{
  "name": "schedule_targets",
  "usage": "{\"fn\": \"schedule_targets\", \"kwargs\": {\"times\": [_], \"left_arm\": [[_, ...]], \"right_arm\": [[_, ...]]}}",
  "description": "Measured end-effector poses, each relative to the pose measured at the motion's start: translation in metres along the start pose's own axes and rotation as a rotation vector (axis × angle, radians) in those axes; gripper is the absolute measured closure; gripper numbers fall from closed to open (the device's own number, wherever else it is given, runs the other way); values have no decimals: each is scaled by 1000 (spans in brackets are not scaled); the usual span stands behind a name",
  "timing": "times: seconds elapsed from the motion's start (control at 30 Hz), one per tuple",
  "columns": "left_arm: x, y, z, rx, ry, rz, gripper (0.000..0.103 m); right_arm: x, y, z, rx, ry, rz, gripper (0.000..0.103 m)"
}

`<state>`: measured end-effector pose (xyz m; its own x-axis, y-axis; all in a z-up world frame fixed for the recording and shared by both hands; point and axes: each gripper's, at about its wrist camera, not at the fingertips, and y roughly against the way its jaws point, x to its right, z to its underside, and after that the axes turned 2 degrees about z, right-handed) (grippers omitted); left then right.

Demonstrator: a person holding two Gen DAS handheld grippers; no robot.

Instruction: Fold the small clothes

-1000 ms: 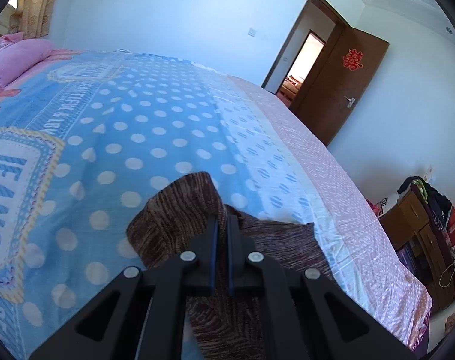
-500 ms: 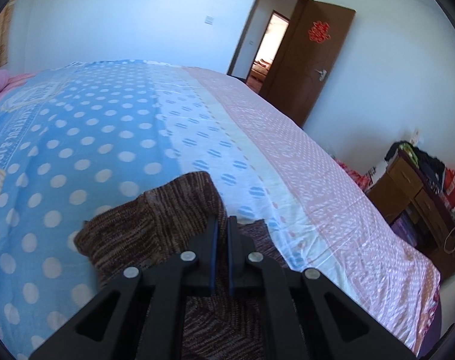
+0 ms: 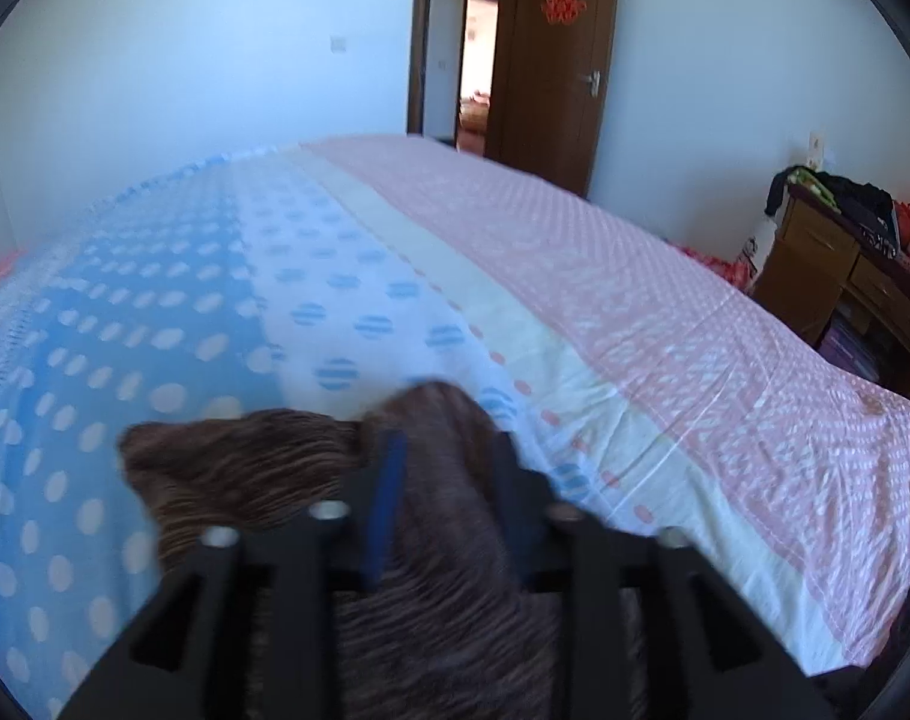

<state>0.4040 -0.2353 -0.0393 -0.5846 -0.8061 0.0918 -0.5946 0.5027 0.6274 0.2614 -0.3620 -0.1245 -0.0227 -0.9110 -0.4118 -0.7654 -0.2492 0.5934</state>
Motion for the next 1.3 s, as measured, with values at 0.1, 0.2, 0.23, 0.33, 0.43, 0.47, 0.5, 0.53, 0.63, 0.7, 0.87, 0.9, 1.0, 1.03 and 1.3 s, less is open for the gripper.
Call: {"fn": "schedule_targets", "kwargs": {"times": [0.1,0.2,0.23,0.33,0.43,0.47,0.5,0.53,0.63,0.7,0.87,0.9,1.0,1.03,1.3], "left_arm": [[-10,28,13,34,-21,-42,43],[-23,45,38,8,-31,-114,43],[-29,50,52,5,-33,-151,42],[-39,54,84,-20,-39,-223,41],[-49,50,108,-69,9,-225,41],[-51,49,113,-77,29,-225,41],[-53,51,115,-75,47,-217,41],[-53,53,116,-70,55,-214,40],[-56,52,120,-76,90,-231,33],[-60,53,123,-71,125,-230,30],[-67,52,131,-100,176,-206,25],[-67,53,133,-102,188,-199,25],[-73,56,140,-113,241,-161,24],[-78,56,142,-115,272,-138,23],[-81,65,150,-73,320,-112,23]], "right_arm": [[1,13,1,45,2,33,70],[5,25,-5,81,-8,68,68],[6,29,-9,91,-10,74,68],[3,30,-37,98,7,72,68],[-6,13,-71,72,45,58,69],[-10,6,-80,56,63,63,68],[-15,-3,-90,40,85,70,69],[-23,-15,-103,21,119,83,69],[-48,-50,-122,-55,190,74,69],[-60,-85,-129,-134,217,52,69],[-77,-176,-136,-269,297,186,69],[-75,-186,-139,-258,288,236,71],[-86,-180,-151,-187,249,262,69],[-98,-169,-149,-150,281,238,69],[-159,-191,-107,-208,634,301,70]]}}
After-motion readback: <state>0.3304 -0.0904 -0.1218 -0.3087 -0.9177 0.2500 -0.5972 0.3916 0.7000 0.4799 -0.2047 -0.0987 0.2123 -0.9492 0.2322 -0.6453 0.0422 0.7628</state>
